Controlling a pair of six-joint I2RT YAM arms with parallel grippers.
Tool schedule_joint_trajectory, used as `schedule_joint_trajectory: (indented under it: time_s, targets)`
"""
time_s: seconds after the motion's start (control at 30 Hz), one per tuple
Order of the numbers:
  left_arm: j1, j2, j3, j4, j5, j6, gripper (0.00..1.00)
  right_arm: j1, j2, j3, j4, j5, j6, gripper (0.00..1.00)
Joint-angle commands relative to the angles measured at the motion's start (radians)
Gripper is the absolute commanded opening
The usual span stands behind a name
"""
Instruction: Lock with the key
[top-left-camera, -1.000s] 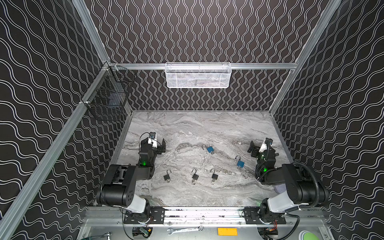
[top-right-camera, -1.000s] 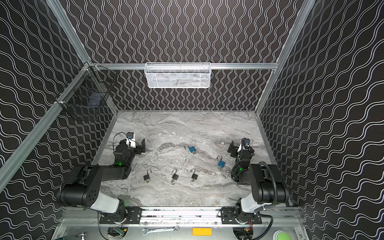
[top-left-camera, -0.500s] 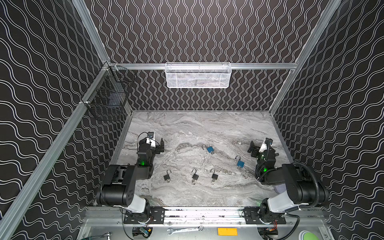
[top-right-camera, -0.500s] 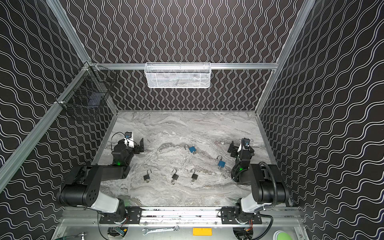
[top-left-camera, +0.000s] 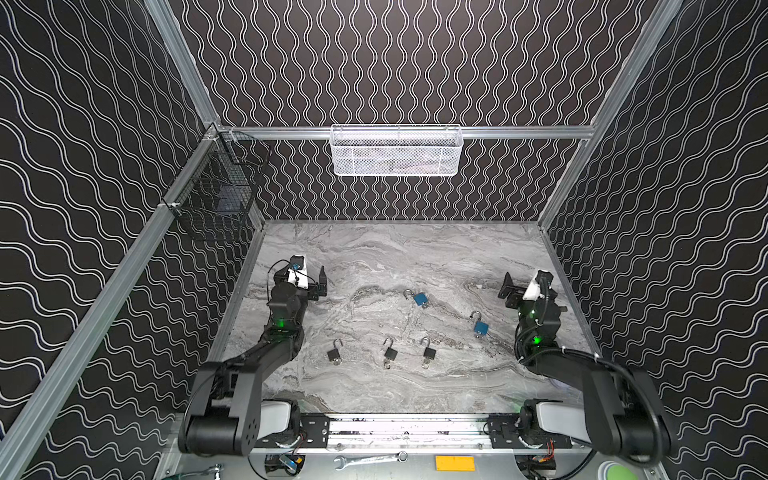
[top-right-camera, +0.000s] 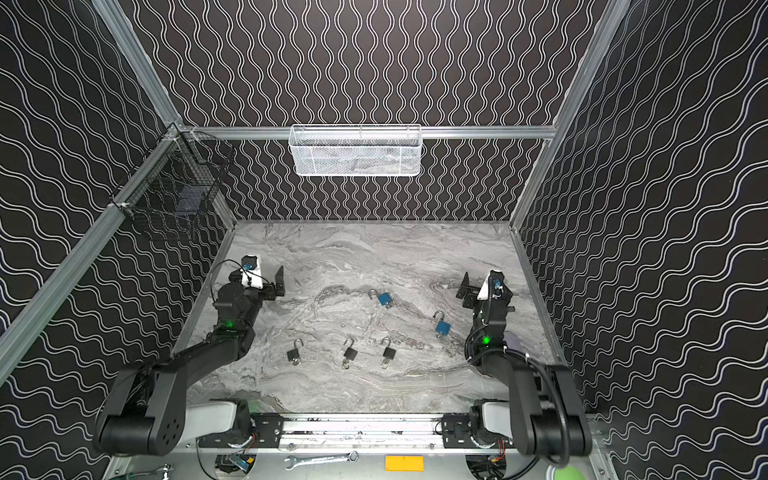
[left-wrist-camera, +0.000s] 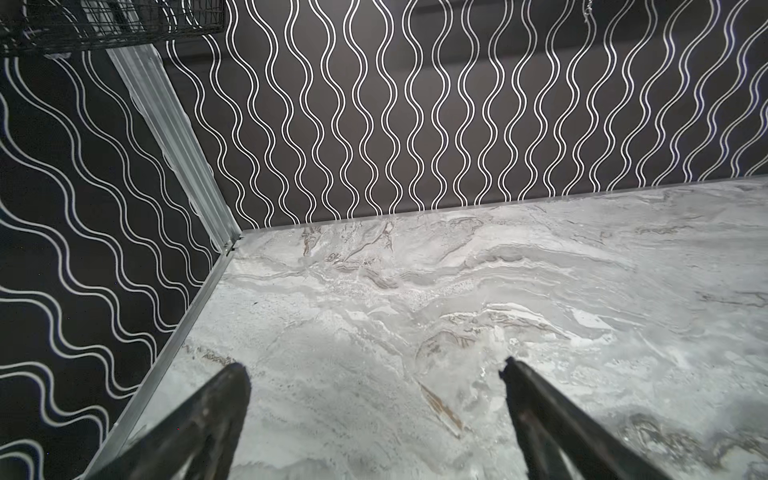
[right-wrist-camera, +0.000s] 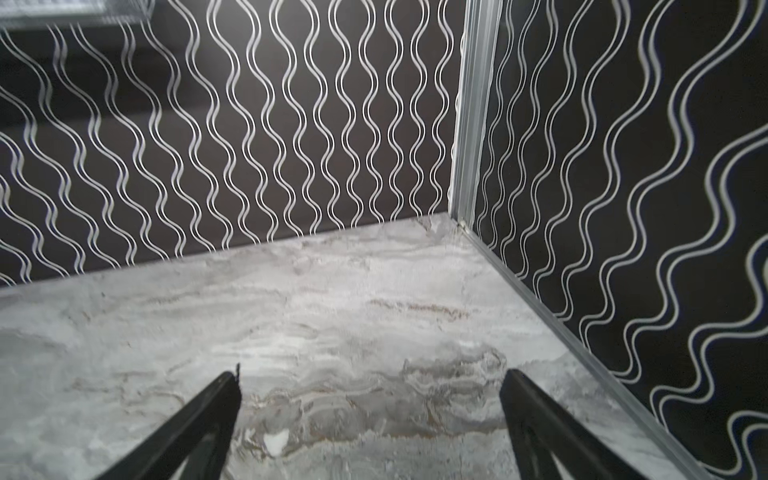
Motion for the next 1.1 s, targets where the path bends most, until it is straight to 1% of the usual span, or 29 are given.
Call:
schedule_joint_trajectory:
  time_s: [0.0,0.03,0.1,0.17,0.2,0.27,0.3,0.37,0.43,0.57,0.63,0.7,0.77,0.83,0.9,1.0,1.07]
  targets:
    - [-0.033,-0.076,0.014,-0.112,-0.055,-0.038,0.99,0.004,-0.105,0.059,-0.23,0.014,0.038,0.99]
    - [-0.048,-0.103,0.018,-0.127,-0.059,-0.055,0.99,0.004,-0.141,0.084,-0.309,0.007,0.054,0.99]
    - [-0.07,-0.138,0.025,-0.148,-0.085,-0.163,0.99,0.005,-0.201,0.144,-0.456,-0.013,0.094,0.99]
    - [-0.073,-0.164,0.031,-0.172,-0.003,-0.299,0.99,0.007,-0.251,0.208,-0.617,-0.061,0.133,0.99]
    - [-0.083,-0.173,0.031,-0.182,0.024,-0.343,0.99,0.007,-0.268,0.232,-0.675,-0.085,0.15,0.99]
    - [-0.12,-0.197,0.046,-0.256,0.026,-0.421,0.99,0.011,-0.3,0.27,-0.767,-0.152,0.204,0.99]
    - [-0.135,-0.205,0.06,-0.303,0.031,-0.44,0.99,0.016,-0.31,0.279,-0.794,-0.178,0.215,0.99]
    - [-0.153,-0.211,0.111,-0.415,0.095,-0.467,0.99,0.033,-0.332,0.302,-0.859,-0.229,0.236,0.99]
    - [-0.169,-0.206,0.158,-0.535,0.128,-0.511,0.99,0.061,-0.343,0.325,-0.919,-0.254,0.249,0.99]
    - [-0.214,-0.208,0.22,-0.738,0.182,-0.57,0.99,0.139,-0.329,0.4,-1.093,-0.223,0.299,0.99]
    - [-0.25,-0.229,0.213,-0.781,0.2,-0.566,0.99,0.172,-0.309,0.425,-1.158,-0.217,0.342,0.99]
    - [-0.286,-0.25,0.203,-0.832,0.194,-0.566,0.99,0.205,-0.292,0.432,-1.195,-0.216,0.407,0.99]
    - [-0.321,-0.258,0.212,-0.913,0.159,-0.582,0.99,0.246,-0.276,0.432,-1.227,-0.209,0.451,0.99]
    - [-0.369,-0.247,0.234,-1.024,0.086,-0.61,0.99,0.272,-0.247,0.46,-1.297,-0.212,0.469,0.99]
    - [-0.42,-0.23,0.255,-1.118,-0.016,-0.647,0.99,0.301,-0.219,0.483,-1.352,-0.21,0.48,0.99]
    - [-0.482,-0.203,0.274,-1.223,-0.094,-0.692,0.99,0.353,-0.181,0.509,-1.419,-0.146,0.498,0.99]
    - [-0.498,-0.179,0.297,-1.283,-0.115,-0.707,0.99,0.371,-0.156,0.53,-1.458,-0.09,0.506,0.99]
